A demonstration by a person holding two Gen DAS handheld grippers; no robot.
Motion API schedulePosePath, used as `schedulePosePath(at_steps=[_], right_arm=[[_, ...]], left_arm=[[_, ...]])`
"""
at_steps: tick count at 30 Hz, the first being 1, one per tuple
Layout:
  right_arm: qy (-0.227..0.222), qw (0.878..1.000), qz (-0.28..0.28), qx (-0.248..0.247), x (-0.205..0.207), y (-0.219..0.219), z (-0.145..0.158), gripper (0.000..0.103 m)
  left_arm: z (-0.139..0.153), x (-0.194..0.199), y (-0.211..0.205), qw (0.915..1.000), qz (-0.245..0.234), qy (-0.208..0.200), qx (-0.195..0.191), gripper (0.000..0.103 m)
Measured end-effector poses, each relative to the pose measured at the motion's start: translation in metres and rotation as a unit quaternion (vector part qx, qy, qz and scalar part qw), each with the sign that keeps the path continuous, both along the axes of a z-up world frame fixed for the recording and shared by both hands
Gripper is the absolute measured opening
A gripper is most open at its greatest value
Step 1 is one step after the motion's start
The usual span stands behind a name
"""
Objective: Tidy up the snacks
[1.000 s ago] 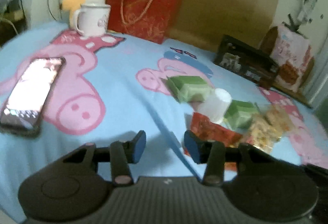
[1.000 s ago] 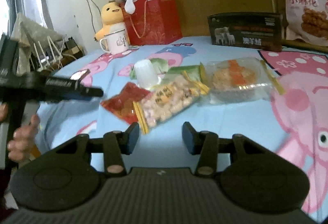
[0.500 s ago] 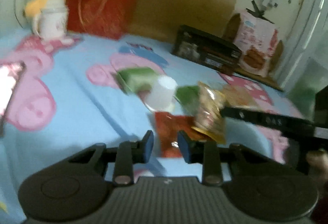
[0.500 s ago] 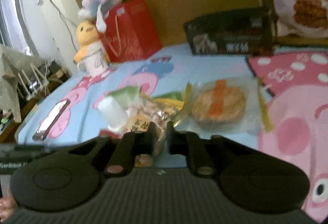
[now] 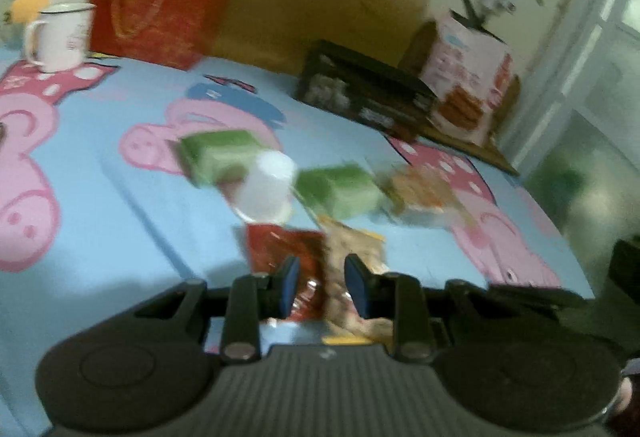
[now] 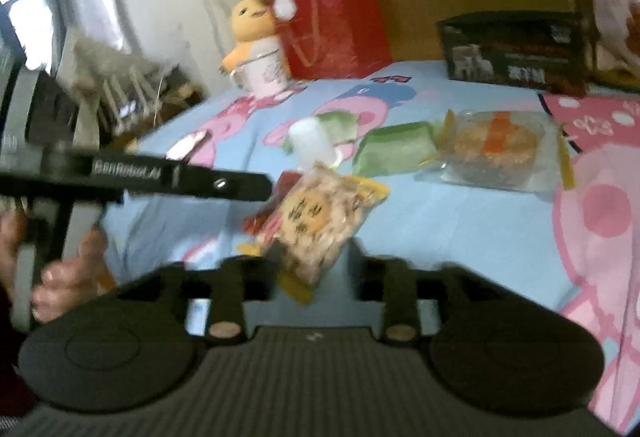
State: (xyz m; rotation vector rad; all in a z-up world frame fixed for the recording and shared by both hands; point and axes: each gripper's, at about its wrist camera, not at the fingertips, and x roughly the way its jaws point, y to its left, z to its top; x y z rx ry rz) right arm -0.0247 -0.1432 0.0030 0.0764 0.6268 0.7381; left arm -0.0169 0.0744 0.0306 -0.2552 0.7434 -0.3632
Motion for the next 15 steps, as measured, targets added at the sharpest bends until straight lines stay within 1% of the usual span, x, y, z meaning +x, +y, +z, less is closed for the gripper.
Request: schedulePosePath(at_steps=[2,3,5,7,8,11,15], right_arm=[[-0.017,0.999,0.017,-0.036,-0.006,0.012,-0.006,0.054],[-0.032,0.998,0.019,-0.044,-0.008,0.017,-0.007,0.054],[-0.049,0.997,0.029,-0.058,-0.01,0.027,-0.008,0.047],[-0.063,0.995,0.033,-0.069,-0.012,0.033,-0.007,0.041],[-0.067,0.995,0.033,-0.069,-0.012,0.034,-0.006,0.039],[-0.082,0.995,0.02,-0.059,-0.011,0.027,0.003,0.027],[-0.116,0.992,0.006,-0.04,-0.002,0.017,0.021,0.026]], left_arm=[[-0.006,0.001,-0.011,0.9998,-0.01,0.007,0.016,0.026],[-0.01,0.002,-0.016,0.9996,-0.017,0.016,0.016,0.027],[-0.013,0.0,-0.024,0.9993,-0.028,0.017,0.018,0.029],[-0.013,-0.004,-0.031,0.9989,-0.027,0.008,0.038,0.028],[-0.012,-0.004,-0.032,0.9989,-0.027,0.007,0.037,0.027],[-0.002,-0.003,-0.029,0.9993,-0.031,0.002,0.019,0.024],[0.024,0.006,-0.032,0.9988,-0.036,-0.031,0.01,0.024]])
